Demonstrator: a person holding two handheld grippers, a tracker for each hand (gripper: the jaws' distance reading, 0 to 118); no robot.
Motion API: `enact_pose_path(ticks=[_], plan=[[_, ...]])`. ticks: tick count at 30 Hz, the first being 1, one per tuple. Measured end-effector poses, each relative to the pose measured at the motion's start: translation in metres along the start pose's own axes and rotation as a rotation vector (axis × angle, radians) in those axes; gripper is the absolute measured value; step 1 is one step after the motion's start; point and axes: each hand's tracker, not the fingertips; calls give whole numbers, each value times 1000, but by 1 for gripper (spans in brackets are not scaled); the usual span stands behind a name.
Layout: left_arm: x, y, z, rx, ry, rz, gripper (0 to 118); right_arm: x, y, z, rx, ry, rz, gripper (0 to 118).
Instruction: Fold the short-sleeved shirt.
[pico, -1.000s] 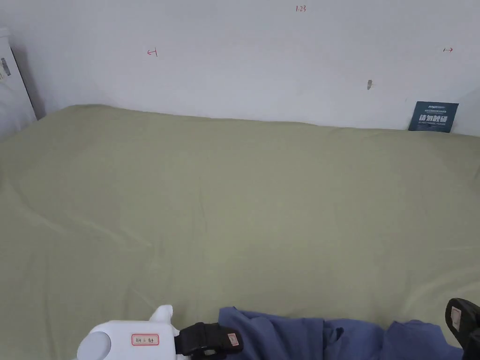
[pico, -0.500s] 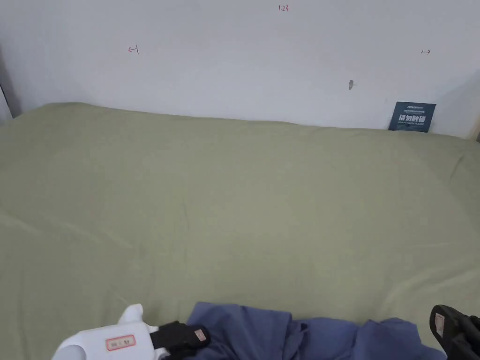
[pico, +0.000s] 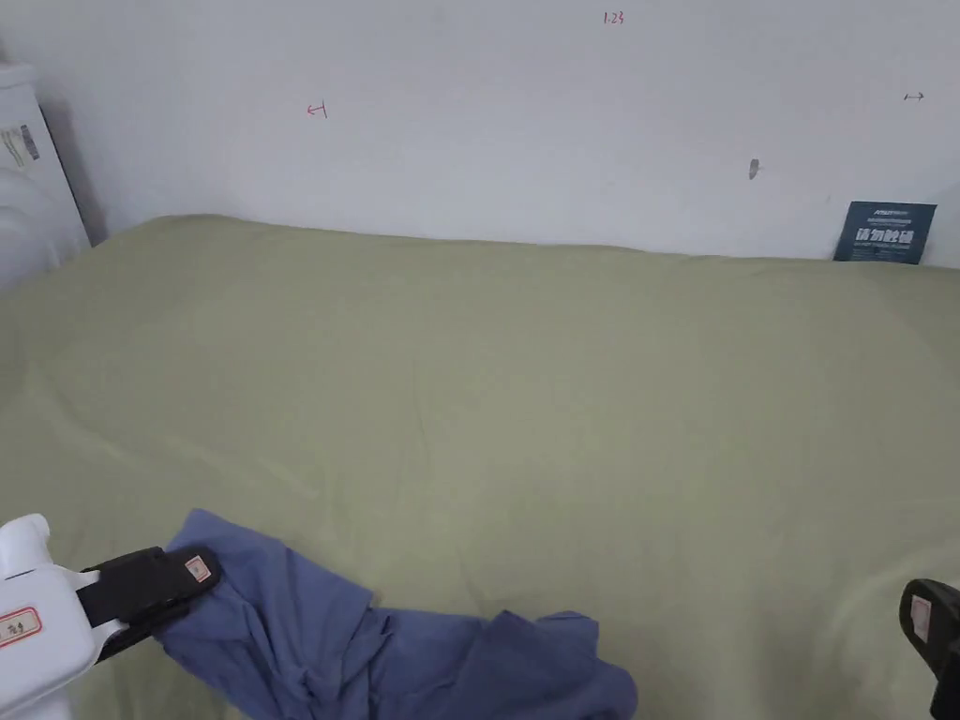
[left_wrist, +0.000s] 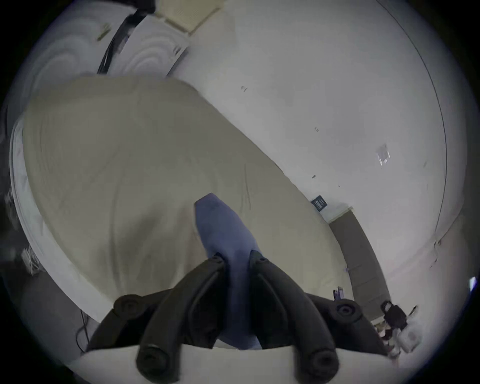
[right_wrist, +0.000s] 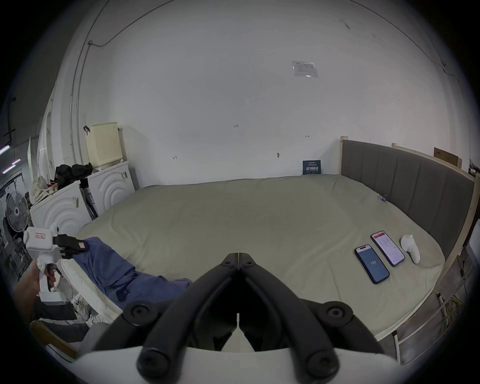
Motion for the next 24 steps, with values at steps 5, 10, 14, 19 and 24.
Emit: enact_pose_path(ticks=[5,10,14,19,24], plan=[[55,-17,-15,-85,-114,-149,15,-6,-2,-2,-13,18,2,0],[116,-54,-58,-235,-219,-366,15,-3,-4,5,-16,12,3,0],[132,-100,-107,-434,-291,-361,15,5,-7,12,-19,-7,-19,0],[112,-146,-151,-569,-326,-207,69,8,-9,15,-26,-16,-34,0],[103,-131,-136,-536,-353,-89,70,12,-10,15,-34,-29,-32,0]])
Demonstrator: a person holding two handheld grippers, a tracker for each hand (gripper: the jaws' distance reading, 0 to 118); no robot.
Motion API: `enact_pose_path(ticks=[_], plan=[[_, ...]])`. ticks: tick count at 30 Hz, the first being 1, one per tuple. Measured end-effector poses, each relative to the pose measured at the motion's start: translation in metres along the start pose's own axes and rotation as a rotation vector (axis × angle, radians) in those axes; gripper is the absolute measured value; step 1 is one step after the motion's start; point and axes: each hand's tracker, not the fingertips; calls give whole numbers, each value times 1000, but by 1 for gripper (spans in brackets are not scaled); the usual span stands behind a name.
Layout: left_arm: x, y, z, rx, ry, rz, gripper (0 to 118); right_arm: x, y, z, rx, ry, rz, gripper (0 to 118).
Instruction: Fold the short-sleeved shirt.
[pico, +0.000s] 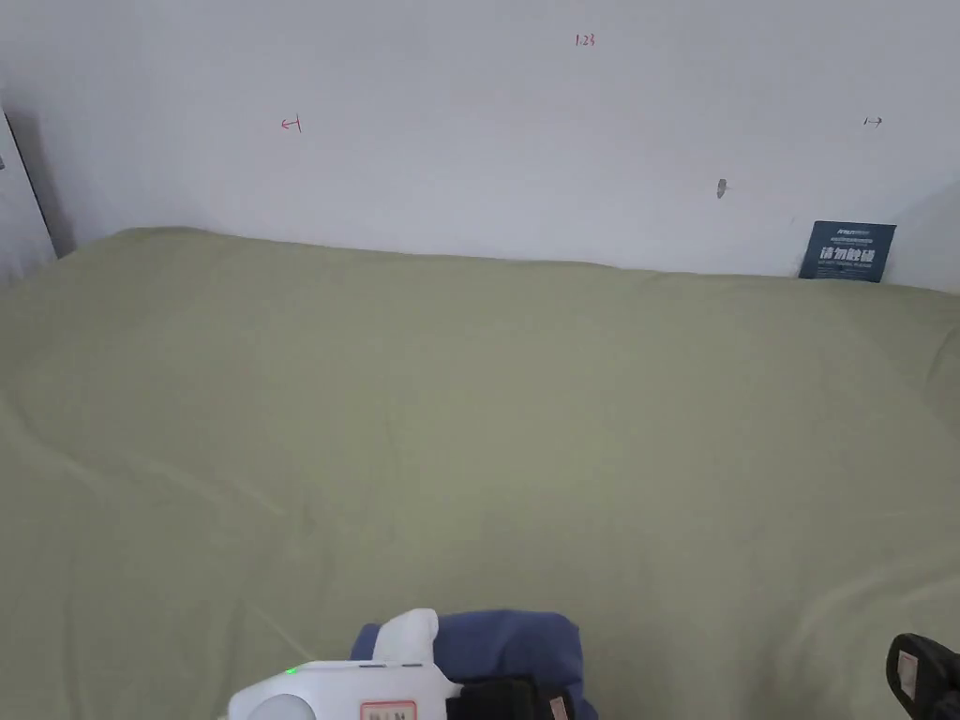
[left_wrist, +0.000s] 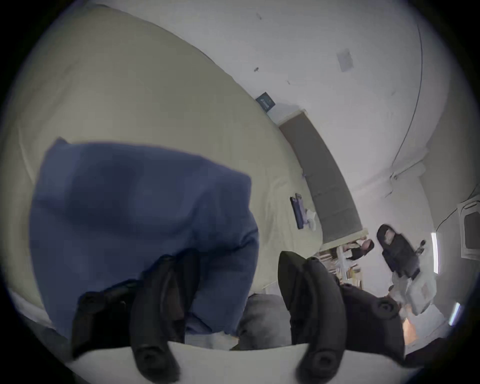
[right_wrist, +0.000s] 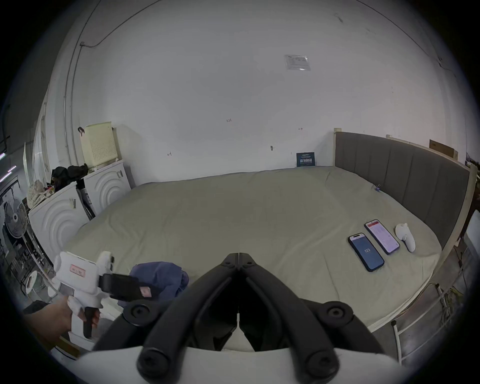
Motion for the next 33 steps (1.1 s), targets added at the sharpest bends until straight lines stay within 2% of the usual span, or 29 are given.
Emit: enact_pose_path(ticks=[3,5,6,7,8,9,12,16,19,27,30,31,33], plan=[[-2,15,21,120,-28,-33,70,0,-1,0,-2,2,-10,0],[-11,20,21,159,-39,43,68,-2,-2,-1,-4,8,-7,0],[-17,21,18,159,-39,85,60,-4,-3,-1,-5,11,-5,0],[-27,19,12,155,-35,129,45,-5,-3,-1,-7,15,-3,0],[-34,15,1,136,-25,155,24,-7,-4,0,-9,20,-2,0],[-39,9,-7,126,-19,159,12,-8,-4,0,-12,27,1,0],[-45,-18,-29,76,-77,181,11,-12,-6,2,-14,33,9,0],[-47,-47,-52,131,-151,232,11,-17,-9,-4,-36,56,-7,0],[-42,-53,-57,169,-106,253,4,-27,-13,-12,-64,86,8,0],[-27,-69,-49,187,-79,247,4,-50,-19,-30,-101,154,31,0],[-27,-63,-39,155,-86,322,4,-55,-16,-36,-104,178,49,0],[-21,-53,-21,202,-126,312,4,-56,-13,-41,-96,209,56,0],[-8,-27,13,266,-184,197,4,-58,-9,-52,-82,320,45,0]])
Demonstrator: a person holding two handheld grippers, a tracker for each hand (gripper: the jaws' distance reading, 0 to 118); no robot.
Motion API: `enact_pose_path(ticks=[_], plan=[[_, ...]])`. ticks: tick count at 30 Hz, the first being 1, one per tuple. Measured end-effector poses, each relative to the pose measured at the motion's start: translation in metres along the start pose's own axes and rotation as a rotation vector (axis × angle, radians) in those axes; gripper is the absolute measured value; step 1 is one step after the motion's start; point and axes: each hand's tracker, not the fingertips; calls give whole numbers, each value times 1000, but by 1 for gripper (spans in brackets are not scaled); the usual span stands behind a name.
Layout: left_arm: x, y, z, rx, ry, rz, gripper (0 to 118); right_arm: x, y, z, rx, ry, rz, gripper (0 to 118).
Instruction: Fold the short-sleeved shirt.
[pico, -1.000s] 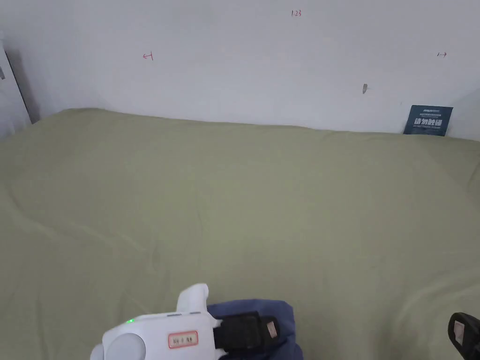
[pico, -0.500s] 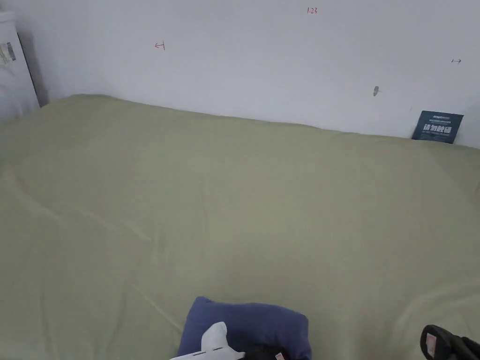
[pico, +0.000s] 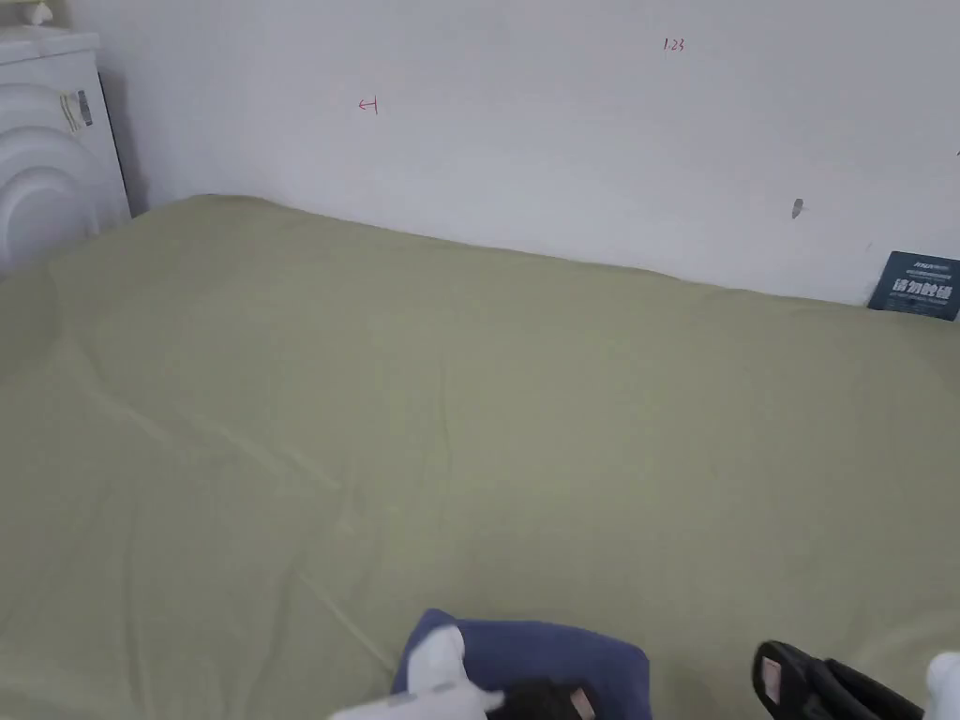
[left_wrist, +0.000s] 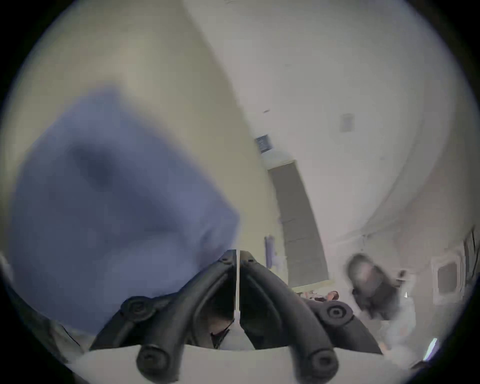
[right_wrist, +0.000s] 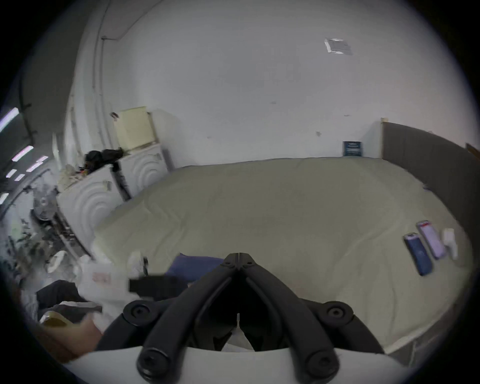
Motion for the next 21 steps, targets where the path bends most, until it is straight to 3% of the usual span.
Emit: enact_pose_path(ticks=[2,4,7,9,11,14,15,16,17,18,19,21], plan=[[29,38,34,40,64,-151,4,5,1,-25,-23,182,-65,0],[42,73,62,72,162,-241,4,11,-4,-60,-87,344,-194,0],[22,104,96,95,217,-268,4,10,-29,-122,-252,540,-333,0],[-1,114,108,65,273,-204,4,7,-53,-162,-384,620,-383,0],[-25,116,109,13,291,-139,4,10,-77,-187,-456,637,-438,0],[-59,106,94,-80,309,-69,4,32,-115,-210,-562,567,-591,0],[-68,101,85,-120,295,-44,13,42,-126,-210,-552,583,-632,0],[-77,98,78,-146,283,-9,29,51,-133,-209,-535,628,-668,0],[-86,95,69,-181,276,21,55,59,-135,-206,-519,672,-704,0],[-92,92,62,-226,274,41,87,64,-133,-202,-519,657,-688,0],[-96,90,55,-259,282,45,97,69,-130,-198,-535,634,-665,0],[-95,88,50,-291,225,-3,97,80,-131,-190,-547,629,-648,0]])
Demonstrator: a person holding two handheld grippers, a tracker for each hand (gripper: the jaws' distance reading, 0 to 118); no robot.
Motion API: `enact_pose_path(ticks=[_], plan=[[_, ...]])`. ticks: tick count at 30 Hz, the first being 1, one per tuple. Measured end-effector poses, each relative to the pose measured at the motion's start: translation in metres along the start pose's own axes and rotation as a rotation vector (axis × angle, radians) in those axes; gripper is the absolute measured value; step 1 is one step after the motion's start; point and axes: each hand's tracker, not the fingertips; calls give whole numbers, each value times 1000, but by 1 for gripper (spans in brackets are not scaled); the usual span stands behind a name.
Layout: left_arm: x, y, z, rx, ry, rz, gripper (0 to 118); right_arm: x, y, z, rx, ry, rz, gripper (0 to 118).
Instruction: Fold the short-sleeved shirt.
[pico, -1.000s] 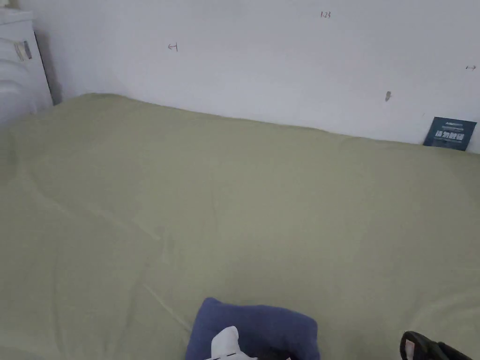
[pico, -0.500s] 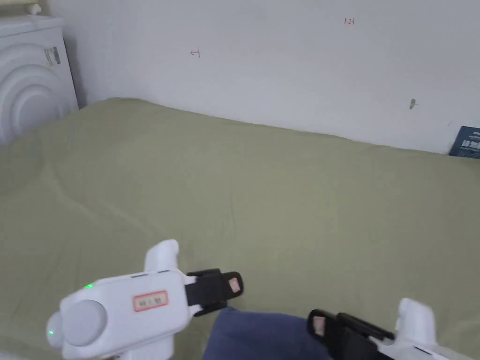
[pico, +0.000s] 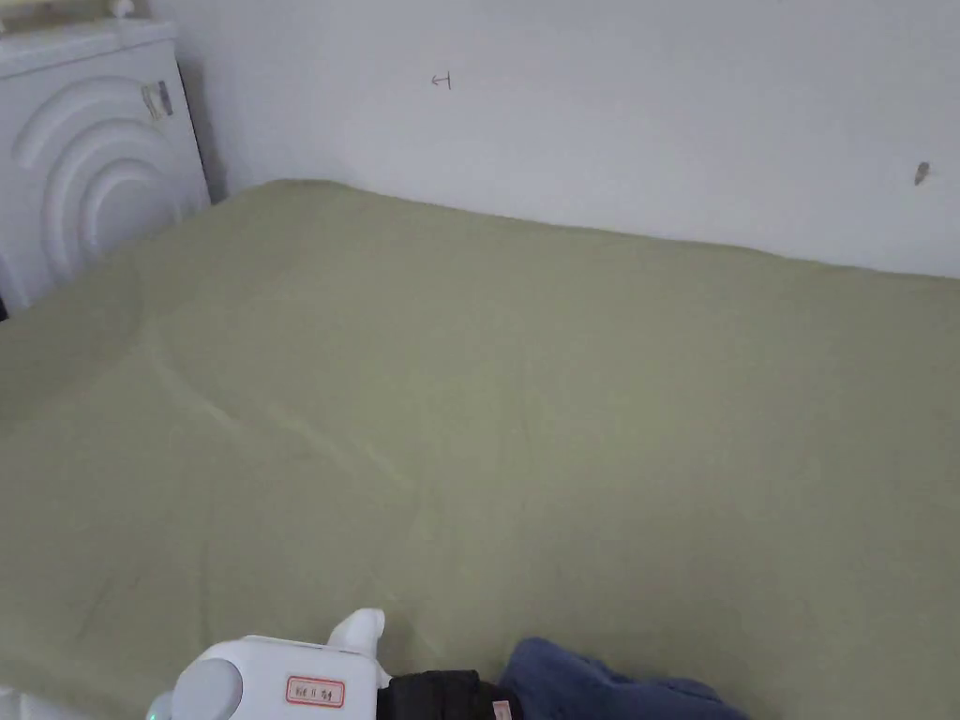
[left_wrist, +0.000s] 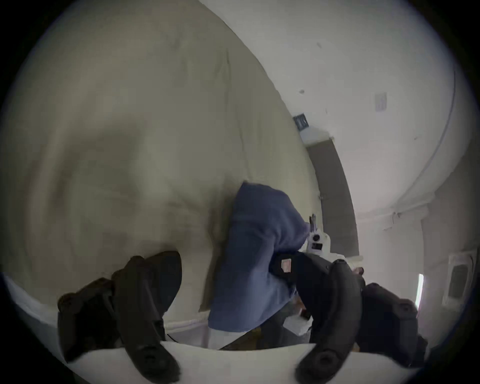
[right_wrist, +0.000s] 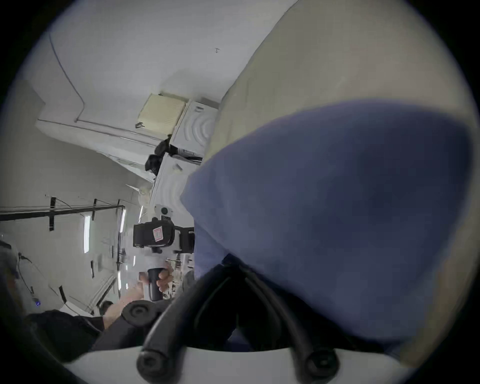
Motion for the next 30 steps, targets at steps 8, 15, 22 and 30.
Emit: enact_pose_path(ticks=[8,15,22,30], plan=[[10,-6,-34,-58,-77,-24,97,18,-10,32,31,15,-41,0],[23,-3,-53,-51,108,-55,22,1,-9,33,39,-66,52,0],[21,-3,-38,-60,7,-30,21,-33,-12,31,63,-173,203,0],[-23,38,55,26,15,-58,21,-84,-16,41,187,-134,305,0]])
